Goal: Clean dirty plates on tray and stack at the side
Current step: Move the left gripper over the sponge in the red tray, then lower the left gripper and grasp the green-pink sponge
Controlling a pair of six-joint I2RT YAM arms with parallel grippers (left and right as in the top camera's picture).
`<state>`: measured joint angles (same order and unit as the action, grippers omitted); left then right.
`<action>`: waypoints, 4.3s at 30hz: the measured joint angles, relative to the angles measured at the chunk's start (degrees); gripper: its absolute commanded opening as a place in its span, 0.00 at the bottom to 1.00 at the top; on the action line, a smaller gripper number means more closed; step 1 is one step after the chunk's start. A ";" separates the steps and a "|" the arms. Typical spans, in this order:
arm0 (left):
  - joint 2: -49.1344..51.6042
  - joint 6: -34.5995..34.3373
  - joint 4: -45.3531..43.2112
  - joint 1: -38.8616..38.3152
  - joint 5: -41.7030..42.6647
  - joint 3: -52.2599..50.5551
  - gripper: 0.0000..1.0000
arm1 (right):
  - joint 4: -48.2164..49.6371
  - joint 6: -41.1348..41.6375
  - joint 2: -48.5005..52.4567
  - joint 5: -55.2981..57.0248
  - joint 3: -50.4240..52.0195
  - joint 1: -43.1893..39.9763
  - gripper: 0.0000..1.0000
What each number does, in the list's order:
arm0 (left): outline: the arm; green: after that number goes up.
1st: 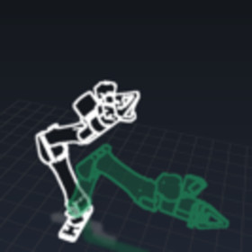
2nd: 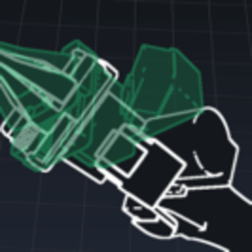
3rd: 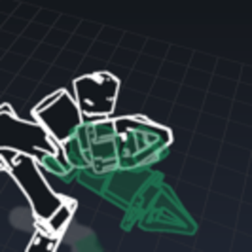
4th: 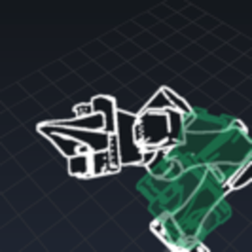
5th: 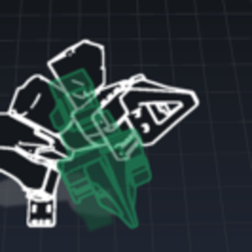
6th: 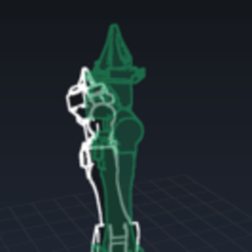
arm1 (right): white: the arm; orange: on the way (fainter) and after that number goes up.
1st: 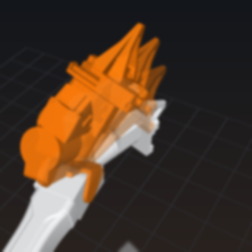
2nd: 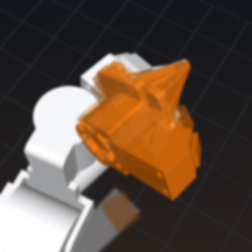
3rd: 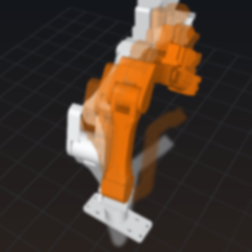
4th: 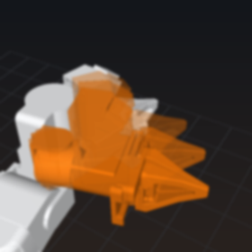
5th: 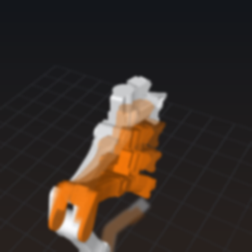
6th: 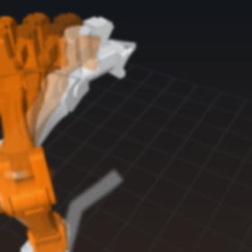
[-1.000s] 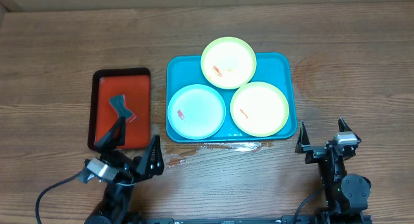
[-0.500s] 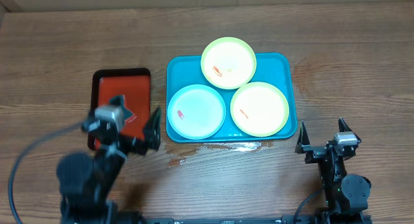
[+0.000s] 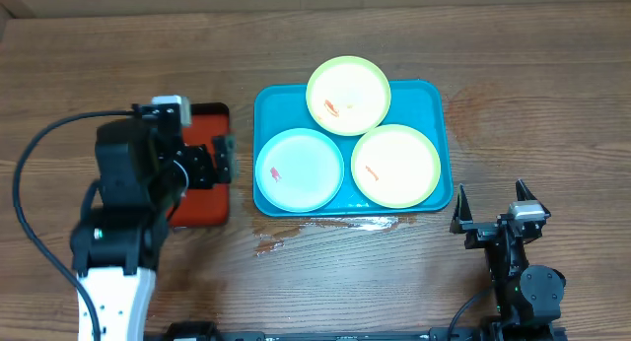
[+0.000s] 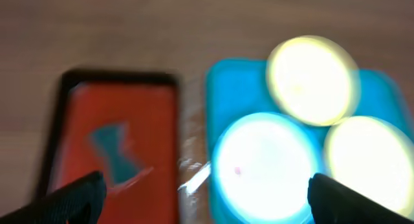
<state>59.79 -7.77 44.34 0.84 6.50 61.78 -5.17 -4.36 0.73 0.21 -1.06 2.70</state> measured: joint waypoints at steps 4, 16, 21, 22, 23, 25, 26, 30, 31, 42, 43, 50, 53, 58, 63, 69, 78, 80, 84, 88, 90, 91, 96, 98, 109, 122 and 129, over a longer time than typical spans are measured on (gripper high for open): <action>4.68 -1.33 1.77 0.00 -6.62 1.49 1.00 | 0.00 0.02 0.00 0.00 0.00 0.00 1.00; 20.52 -23.50 0.59 1.55 -20.28 1.51 1.00 | -0.02 0.04 0.00 0.00 0.00 0.00 1.00; 27.87 -27.56 -4.42 1.57 -21.35 1.51 1.00 | -0.02 0.00 0.00 0.00 0.00 0.00 1.00; 29.33 -28.11 -5.88 1.55 -21.44 1.51 1.00 | 0.02 0.00 0.00 0.00 0.00 0.00 1.00; 30.62 -28.46 -7.48 1.55 -21.59 1.51 1.00 | 0.00 0.02 0.00 0.00 0.00 0.00 1.00; 32.39 -28.85 -9.94 1.55 -21.77 1.55 1.00 | -0.02 0.02 0.00 0.00 0.00 0.00 1.00; 33.31 -29.09 -11.28 1.57 -21.77 1.55 1.00 | 0.02 0.00 0.00 -0.02 0.00 0.00 1.00; 36.09 -29.66 -15.32 1.57 -21.84 1.60 1.00 | 0.00 0.00 0.00 0.00 0.00 0.02 1.00; 36.74 -29.75 -16.11 1.60 -21.88 1.60 1.00 | 0.02 0.02 0.00 0.00 0.00 0.00 1.00; 43.23 -29.81 -18.71 5.40 -22.03 1.62 1.00 | 0.02 0.02 0.00 -0.02 0.00 0.00 1.00; 43.54 -29.83 -18.75 5.70 -22.03 1.62 1.00 | 0.02 0.02 0.00 -0.02 0.00 0.00 1.00; 46.53 -30.10 -20.72 6.29 -22.16 1.62 0.88 | 0.00 0.00 0.00 0.00 0.00 0.00 1.00; 48.24 -30.05 -22.73 6.29 -21.33 1.64 0.88 | 0.00 0.00 0.00 -0.02 0.00 0.02 1.00; 49.72 -30.29 -23.82 6.29 -20.20 1.70 0.53 | 0.02 0.02 0.00 0.00 0.00 0.00 1.00; 49.75 -30.08 -23.78 6.29 -19.78 1.75 0.12 | -0.02 0.00 0.00 0.00 0.00 0.00 1.00; 49.75 -28.13 -22.69 6.29 -19.32 1.88 1.00 | 0.02 0.00 0.00 -0.02 0.00 0.00 1.00; 49.59 -25.88 -14.93 6.29 -15.91 3.58 0.78 | 0.02 0.02 0.00 0.00 0.00 0.00 1.00; 49.40 -24.92 -13.53 6.45 -14.91 3.67 0.44 | 0.00 0.02 0.00 -0.02 0.00 0.00 1.00; 49.18 -23.47 -11.96 6.60 -13.31 3.69 0.04 | -0.02 0.00 0.00 -0.02 0.00 0.02 1.00; 49.07 -23.06 -11.93 6.67 -12.07 3.74 0.27 | 0.02 0.00 0.00 -0.02 0.00 0.00 1.00; 49.07 -22.67 -12.11 6.67 -11.37 3.78 1.00 | -0.04 0.02 0.00 -0.02 0.00 0.02 1.00; 49.07 -22.43 -12.17 6.64 -11.04 3.82 1.00 | 0.02 0.00 0.00 0.00 0.00 0.00 1.00; 48.87 -21.81 -9.38 6.12 -9.51 4.39 1.00 | 0.00 0.00 0.00 0.00 0.00 0.00 1.00; 48.78 -21.73 -6.99 6.12 -9.01 4.55 1.00 | 0.00 0.02 0.00 0.00 0.00 0.00 1.00; 48.68 -20.76 -3.32 6.75 -8.00 4.52 0.04 | 0.02 0.02 0.00 0.00 0.00 0.00 1.00; 49.05 -20.74 -11.50 6.01 -13.42 3.98 1.00 | 0.00 -0.02 0.00 0.00 0.00 0.00 1.00; 49.16 -20.81 -13.62 6.01 -14.71 3.61 0.29 | 0.02 0.02 0.00 -0.02 0.00 0.00 1.00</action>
<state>108.95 -28.58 30.72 6.85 -8.21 65.39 -5.15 -4.34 0.73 0.19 -1.06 2.70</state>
